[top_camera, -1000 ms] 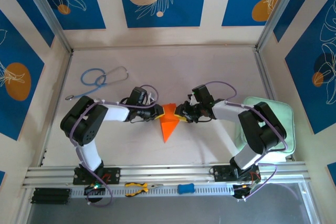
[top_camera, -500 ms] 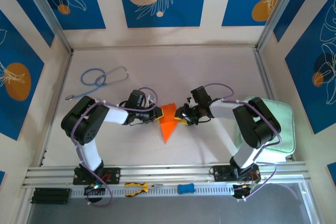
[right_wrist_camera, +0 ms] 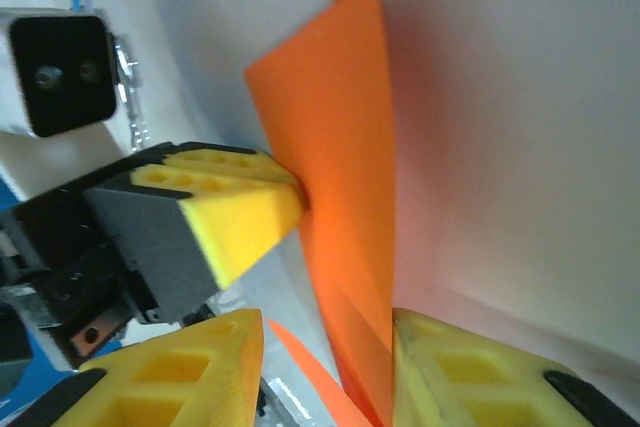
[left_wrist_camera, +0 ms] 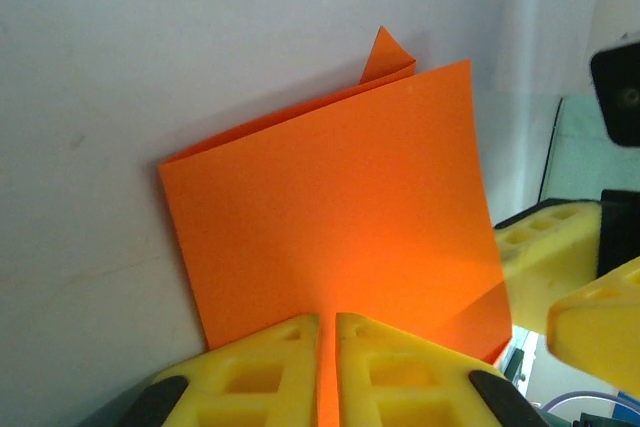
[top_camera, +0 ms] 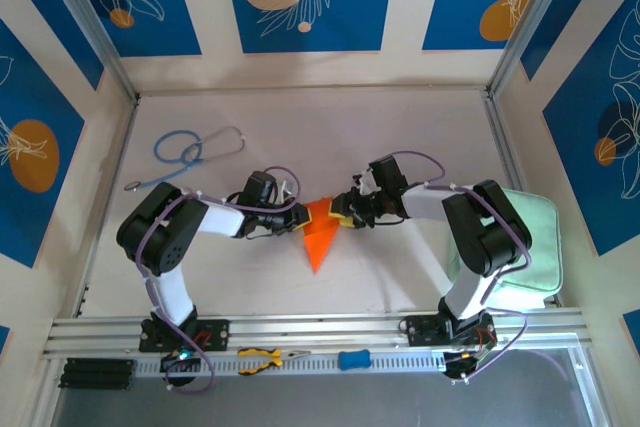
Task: Fold a paper plane with a square sheet of paper (pick it up from the middle)
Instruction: Fold the wing for the fifth time at the center of the table.
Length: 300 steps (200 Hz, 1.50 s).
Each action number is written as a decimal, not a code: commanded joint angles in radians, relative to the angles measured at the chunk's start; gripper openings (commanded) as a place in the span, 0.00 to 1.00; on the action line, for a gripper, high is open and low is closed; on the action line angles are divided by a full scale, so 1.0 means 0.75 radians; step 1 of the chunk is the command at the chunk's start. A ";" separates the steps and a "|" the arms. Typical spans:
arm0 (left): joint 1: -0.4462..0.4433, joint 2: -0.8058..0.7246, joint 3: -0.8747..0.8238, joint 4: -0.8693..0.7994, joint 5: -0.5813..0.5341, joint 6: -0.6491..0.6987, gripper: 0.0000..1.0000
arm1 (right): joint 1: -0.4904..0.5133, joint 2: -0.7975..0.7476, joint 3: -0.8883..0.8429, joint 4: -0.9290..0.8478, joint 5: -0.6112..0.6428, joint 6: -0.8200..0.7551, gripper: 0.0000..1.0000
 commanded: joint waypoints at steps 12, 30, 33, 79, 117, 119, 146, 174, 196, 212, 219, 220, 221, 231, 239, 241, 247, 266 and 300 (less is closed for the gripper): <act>0.000 0.055 -0.016 -0.098 -0.024 0.041 0.14 | -0.029 0.049 0.058 0.034 -0.174 -0.128 0.38; 0.002 0.060 -0.014 -0.094 -0.019 0.039 0.14 | -0.038 0.087 0.109 -0.005 -0.228 -0.186 0.38; 0.001 0.061 -0.014 -0.093 -0.019 0.038 0.13 | -0.040 0.096 0.119 -0.017 -0.233 -0.196 0.38; 0.001 0.050 -0.016 -0.093 -0.019 0.037 0.14 | -0.056 0.179 0.222 -0.131 -0.240 -0.291 0.37; 0.002 0.040 -0.018 -0.086 -0.021 0.029 0.14 | -0.066 0.208 0.255 -0.188 -0.222 -0.307 0.37; 0.001 0.039 -0.018 -0.087 -0.021 0.029 0.14 | -0.067 0.208 0.255 -0.192 -0.219 -0.309 0.37; 0.003 0.036 -0.013 -0.093 -0.022 0.035 0.14 | -0.076 0.238 0.297 -0.254 -0.217 -0.346 0.37; 0.005 0.037 -0.013 -0.084 -0.017 0.026 0.14 | -0.069 0.298 0.368 -0.309 -0.253 -0.402 0.34; 0.003 0.028 -0.016 -0.079 -0.018 0.023 0.14 | -0.066 0.323 0.400 -0.343 -0.237 -0.424 0.31; 0.005 0.017 -0.018 -0.074 -0.017 0.022 0.14 | -0.069 0.317 0.399 -0.354 -0.201 -0.424 0.26; 0.003 0.012 -0.019 -0.067 -0.015 0.019 0.15 | -0.070 0.312 0.391 -0.352 -0.187 -0.417 0.23; 0.004 0.010 -0.020 -0.067 -0.015 0.017 0.15 | -0.071 0.311 0.391 -0.352 -0.186 -0.416 0.22; 0.004 0.009 -0.021 -0.067 -0.014 0.016 0.15 | -0.073 0.309 0.390 -0.352 -0.185 -0.415 0.22; 0.004 -0.007 -0.018 -0.057 -0.006 0.010 0.15 | -0.075 0.295 0.376 -0.347 -0.171 -0.404 0.21; 0.004 -0.023 -0.016 -0.054 -0.005 0.005 0.17 | -0.078 0.278 0.362 -0.344 -0.155 -0.393 0.20; 0.003 -0.027 -0.015 -0.053 -0.004 0.005 0.17 | -0.077 0.274 0.358 -0.344 -0.151 -0.392 0.19; 0.004 -0.039 -0.012 -0.054 -0.005 0.005 0.18 | -0.080 0.257 0.342 -0.333 -0.143 -0.383 0.18; 0.003 -0.074 0.003 -0.061 -0.001 0.006 0.21 | -0.088 0.210 0.285 -0.279 -0.137 -0.328 0.16; 0.003 -0.109 0.014 -0.060 0.007 -0.003 0.23 | -0.093 0.137 0.181 -0.199 -0.102 -0.222 0.16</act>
